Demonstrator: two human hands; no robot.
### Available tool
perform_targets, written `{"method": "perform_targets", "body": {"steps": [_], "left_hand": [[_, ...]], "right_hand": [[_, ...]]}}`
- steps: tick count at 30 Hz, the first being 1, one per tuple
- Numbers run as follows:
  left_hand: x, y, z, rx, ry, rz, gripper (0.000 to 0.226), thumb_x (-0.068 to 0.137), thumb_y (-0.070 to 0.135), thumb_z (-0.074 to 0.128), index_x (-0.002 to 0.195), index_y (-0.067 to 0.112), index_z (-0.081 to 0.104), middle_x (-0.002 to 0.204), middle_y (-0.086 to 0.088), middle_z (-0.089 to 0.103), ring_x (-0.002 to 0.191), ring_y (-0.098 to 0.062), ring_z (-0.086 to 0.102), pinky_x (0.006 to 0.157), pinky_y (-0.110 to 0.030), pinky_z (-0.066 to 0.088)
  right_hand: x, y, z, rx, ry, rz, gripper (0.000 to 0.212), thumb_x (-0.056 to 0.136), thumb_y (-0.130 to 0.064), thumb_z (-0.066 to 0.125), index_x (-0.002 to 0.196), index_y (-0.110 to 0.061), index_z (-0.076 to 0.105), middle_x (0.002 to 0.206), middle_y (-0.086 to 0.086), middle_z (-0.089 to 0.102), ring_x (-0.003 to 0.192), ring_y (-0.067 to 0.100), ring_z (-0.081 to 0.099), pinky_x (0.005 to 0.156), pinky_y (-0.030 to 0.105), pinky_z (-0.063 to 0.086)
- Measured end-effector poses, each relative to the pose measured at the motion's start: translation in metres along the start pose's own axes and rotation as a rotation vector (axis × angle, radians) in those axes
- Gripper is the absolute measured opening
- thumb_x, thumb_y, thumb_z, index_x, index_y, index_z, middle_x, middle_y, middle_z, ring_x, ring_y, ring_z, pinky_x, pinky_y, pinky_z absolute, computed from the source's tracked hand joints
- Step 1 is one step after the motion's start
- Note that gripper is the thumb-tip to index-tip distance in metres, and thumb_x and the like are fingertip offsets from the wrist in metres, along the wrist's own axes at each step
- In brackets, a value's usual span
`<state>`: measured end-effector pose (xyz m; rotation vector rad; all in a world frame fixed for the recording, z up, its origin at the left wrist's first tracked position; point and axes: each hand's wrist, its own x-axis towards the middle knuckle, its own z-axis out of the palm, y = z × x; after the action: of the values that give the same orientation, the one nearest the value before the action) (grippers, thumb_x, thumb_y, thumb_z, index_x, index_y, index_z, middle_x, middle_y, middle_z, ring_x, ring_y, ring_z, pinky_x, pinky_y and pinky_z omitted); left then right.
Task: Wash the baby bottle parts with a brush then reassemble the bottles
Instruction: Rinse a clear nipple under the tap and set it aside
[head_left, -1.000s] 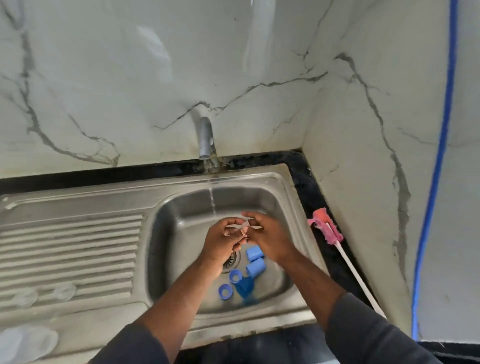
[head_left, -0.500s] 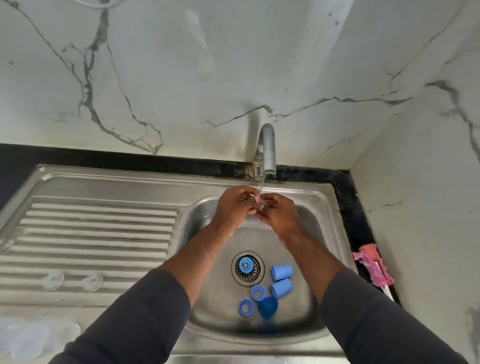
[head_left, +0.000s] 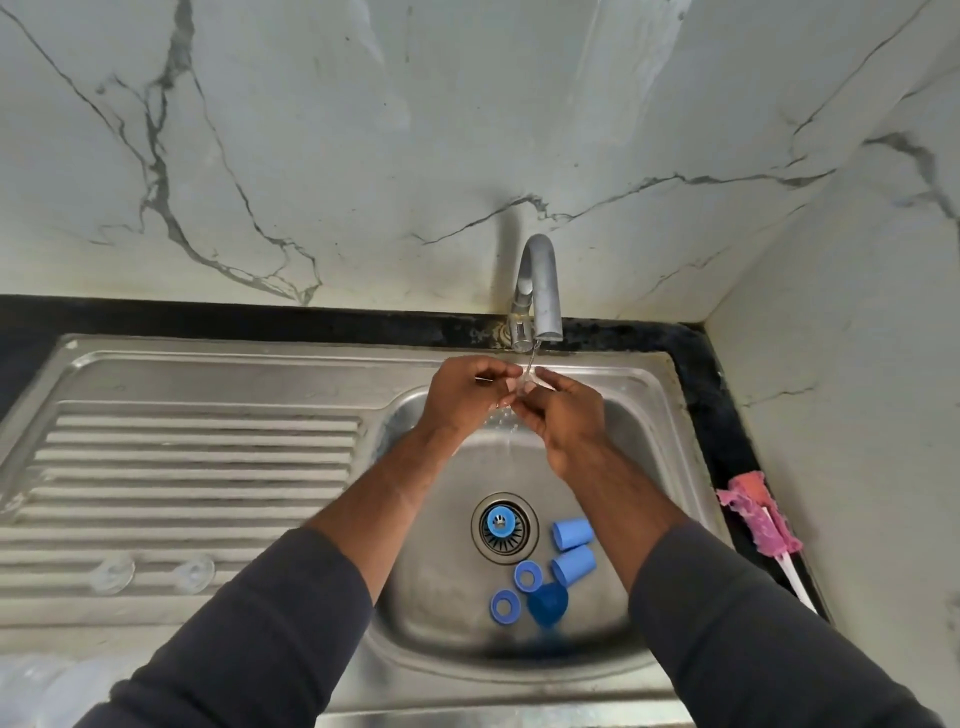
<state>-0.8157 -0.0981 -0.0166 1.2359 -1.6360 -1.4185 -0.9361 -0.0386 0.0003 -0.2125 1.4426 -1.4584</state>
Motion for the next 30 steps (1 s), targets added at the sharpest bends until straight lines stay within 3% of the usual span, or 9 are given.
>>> {"method": "perform_targets", "body": {"steps": [4,8,11,14,17,22,27,30], "left_hand": [[-0.003,-0.004,-0.004,0.051,0.022,0.047,0.017,0.08,0.02,0.084,0.096,0.019,0.079,0.089,0.004,0.078,0.083,-0.012,0.075,0.086,-0.04,0.061],[-0.004,-0.002,-0.002,0.092,0.005,0.036,0.017,0.079,0.01,0.083,0.094,0.017,0.08,0.09,0.003,0.078,0.083,-0.011,0.074,0.09,-0.04,0.059],[-0.007,-0.008,0.0,0.026,-0.001,0.0,0.015,0.079,0.011,0.084,0.09,0.02,0.079,0.087,0.003,0.078,0.082,-0.012,0.075,0.088,-0.043,0.06],[-0.01,-0.013,0.003,-0.06,0.025,-0.04,0.013,0.079,0.017,0.085,0.09,0.015,0.078,0.084,0.0,0.078,0.079,-0.018,0.075,0.082,-0.042,0.062],[-0.015,-0.015,0.006,-0.252,0.04,-0.136,0.012,0.08,0.009,0.083,0.088,0.012,0.075,0.085,-0.007,0.078,0.081,-0.024,0.076,0.081,-0.041,0.062],[-0.017,-0.019,0.01,-0.446,0.006,-0.295,0.015,0.081,-0.005,0.076,0.091,0.004,0.071,0.088,-0.014,0.077,0.087,-0.027,0.076,0.081,-0.037,0.062],[-0.015,-0.023,0.014,-0.52,0.01,-0.461,0.008,0.087,0.002,0.073,0.095,-0.001,0.072,0.089,-0.018,0.076,0.084,-0.028,0.075,0.079,-0.041,0.063],[-0.011,-0.025,0.014,-0.538,0.038,-0.479,0.008,0.093,0.004,0.067,0.099,-0.001,0.071,0.087,-0.015,0.076,0.083,-0.026,0.074,0.077,-0.037,0.063]], "right_hand": [[-0.004,0.005,0.001,0.003,-0.072,0.047,0.016,0.092,0.003,0.064,0.107,0.001,0.07,0.102,0.018,0.076,0.094,0.027,0.074,0.083,0.035,0.062],[0.0,0.006,-0.002,0.133,-0.052,0.104,0.009,0.093,0.005,0.061,0.096,0.001,0.068,0.086,0.015,0.072,0.074,0.019,0.073,0.075,0.032,0.061],[0.001,0.008,-0.004,0.11,-0.043,0.076,0.009,0.093,0.006,0.061,0.098,0.001,0.066,0.091,0.016,0.071,0.08,0.021,0.073,0.077,0.032,0.062],[0.002,0.007,-0.005,0.001,-0.054,-0.021,0.016,0.09,0.004,0.068,0.105,0.001,0.067,0.103,0.018,0.073,0.095,0.027,0.073,0.082,0.032,0.061],[0.006,0.009,-0.008,-0.303,-0.065,-0.13,0.032,0.083,-0.003,0.078,0.114,-0.005,0.07,0.107,0.01,0.075,0.102,0.022,0.072,0.089,0.032,0.059],[0.002,0.006,-0.013,-0.516,-0.125,-0.245,0.037,0.077,0.004,0.08,0.11,-0.011,0.071,0.1,0.001,0.076,0.095,0.011,0.072,0.074,0.019,0.057],[0.008,0.008,-0.017,-0.759,-0.038,-0.419,0.037,0.073,-0.002,0.084,0.101,-0.019,0.069,0.093,-0.01,0.072,0.088,0.004,0.067,0.081,0.023,0.056],[0.006,0.005,-0.013,-0.909,-0.018,-0.513,0.033,0.078,-0.009,0.081,0.107,-0.021,0.069,0.094,-0.014,0.07,0.088,0.001,0.065,0.082,0.021,0.054]]}}
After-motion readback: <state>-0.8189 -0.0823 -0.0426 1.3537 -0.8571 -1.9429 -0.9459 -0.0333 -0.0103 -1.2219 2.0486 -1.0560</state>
